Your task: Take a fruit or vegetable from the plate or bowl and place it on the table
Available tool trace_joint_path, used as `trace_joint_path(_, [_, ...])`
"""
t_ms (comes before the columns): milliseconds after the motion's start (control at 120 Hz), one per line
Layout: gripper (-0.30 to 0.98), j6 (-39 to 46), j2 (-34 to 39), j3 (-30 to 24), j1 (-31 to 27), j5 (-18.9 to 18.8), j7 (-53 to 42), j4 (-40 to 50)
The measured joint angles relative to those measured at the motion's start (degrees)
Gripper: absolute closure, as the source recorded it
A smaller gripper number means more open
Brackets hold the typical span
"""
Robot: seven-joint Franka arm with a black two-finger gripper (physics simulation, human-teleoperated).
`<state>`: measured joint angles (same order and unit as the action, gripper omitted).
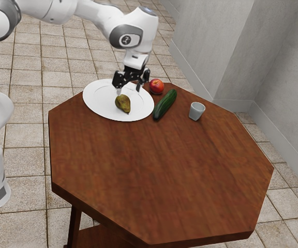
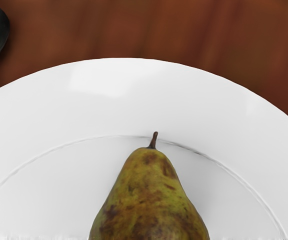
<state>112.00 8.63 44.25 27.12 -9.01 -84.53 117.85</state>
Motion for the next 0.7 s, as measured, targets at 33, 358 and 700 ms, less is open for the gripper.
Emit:
trace_joint_path(33, [0.02,0.84,-0.55,0.30,-0.23,0.11,0.02,0.07])
trace_joint_path(358, [0.02,4.84,-7.56,1.09,-1.17,2.10,0.43,1.47])
trace_joint_path(700, [0.02,12.14,-11.94,1.01,-2.06,4.22,0.82,0.81])
